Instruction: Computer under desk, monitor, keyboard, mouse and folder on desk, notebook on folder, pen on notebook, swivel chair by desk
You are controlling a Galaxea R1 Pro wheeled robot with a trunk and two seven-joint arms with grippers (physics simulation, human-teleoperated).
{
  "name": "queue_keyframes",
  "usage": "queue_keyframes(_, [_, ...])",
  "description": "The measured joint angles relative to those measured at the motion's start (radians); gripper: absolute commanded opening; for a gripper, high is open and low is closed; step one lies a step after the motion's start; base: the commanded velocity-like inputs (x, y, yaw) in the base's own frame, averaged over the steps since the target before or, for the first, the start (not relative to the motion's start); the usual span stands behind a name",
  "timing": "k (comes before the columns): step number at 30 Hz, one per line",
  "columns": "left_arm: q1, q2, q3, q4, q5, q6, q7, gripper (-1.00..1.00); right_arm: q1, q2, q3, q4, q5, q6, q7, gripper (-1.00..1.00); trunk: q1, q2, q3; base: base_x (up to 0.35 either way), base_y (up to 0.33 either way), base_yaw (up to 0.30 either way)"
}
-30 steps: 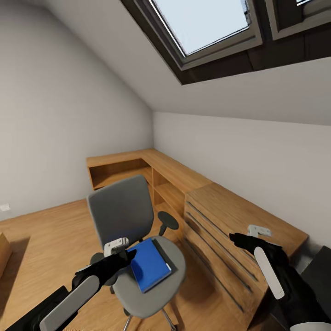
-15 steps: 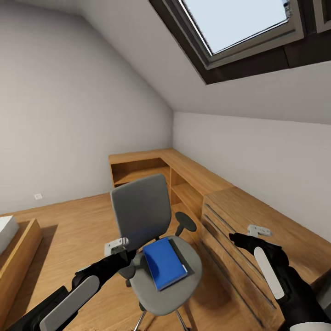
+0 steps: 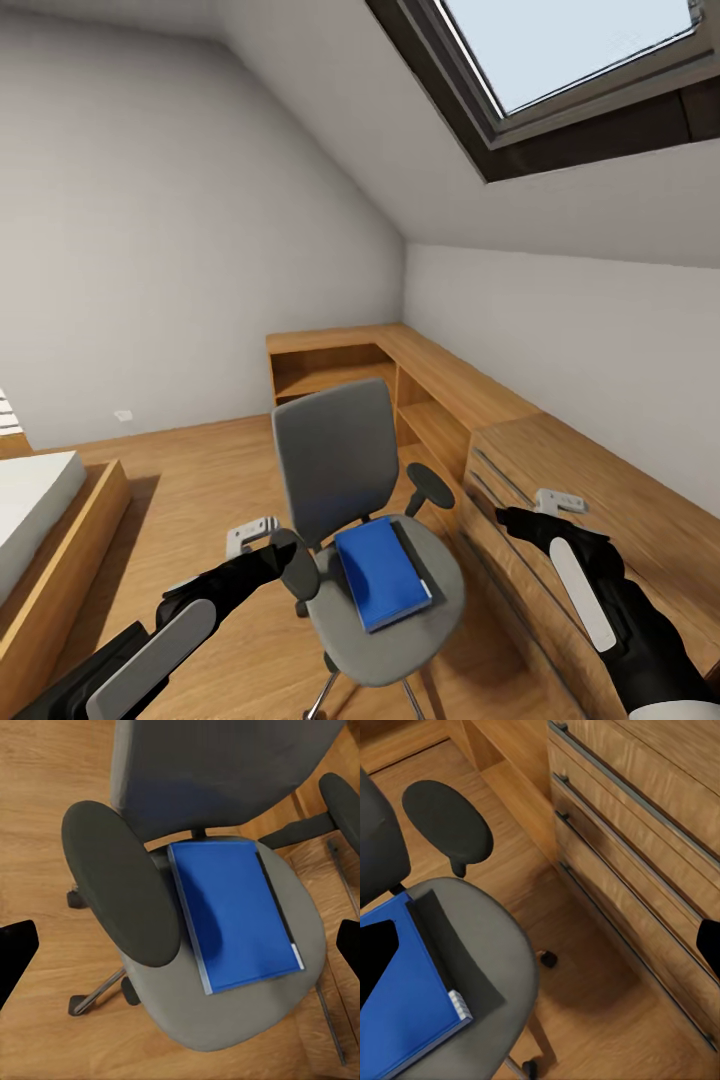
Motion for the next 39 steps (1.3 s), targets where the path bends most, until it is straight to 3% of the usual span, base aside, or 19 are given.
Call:
queue_keyframes(7, [0.000,0.001,0.000,0.000,0.000,0.000,0.001,1.00,0.000,0.000,0.001,-0.001,-0.001,0.000,0.000,1.00,0.000,0.000,0.000,0.000,0.000,0.018])
queue_keyframes(20, [0.000,0.001,0.001,0.030,0.001,0.000,0.000,1.00,0.000,0.000,0.008,0.001,0.000,0.000,0.000,1.00,0.000,0.000,0.000,0.000,0.000,0.243])
queue_keyframes(23, [0.000,0.001,0.001,0.035,0.000,-0.001,0.000,1.00,0.000,0.001,0.028,0.001,-0.001,0.001,0.002,1.00,0.000,0.000,0.000,0.000,0.000,0.232])
queue_keyframes(32, [0.000,0.001,0.002,0.037,0.000,-0.002,0.000,1.00,0.000,0.001,0.038,0.000,-0.004,0.001,0.003,1.00,0.000,0.000,0.000,0.000,0.000,0.024])
queue_keyframes(39, [0.000,0.001,0.002,0.036,0.000,-0.002,0.001,1.00,0.000,0.001,0.040,-0.001,-0.005,0.001,0.002,1.00,0.000,0.000,0.000,0.000,0.000,0.223])
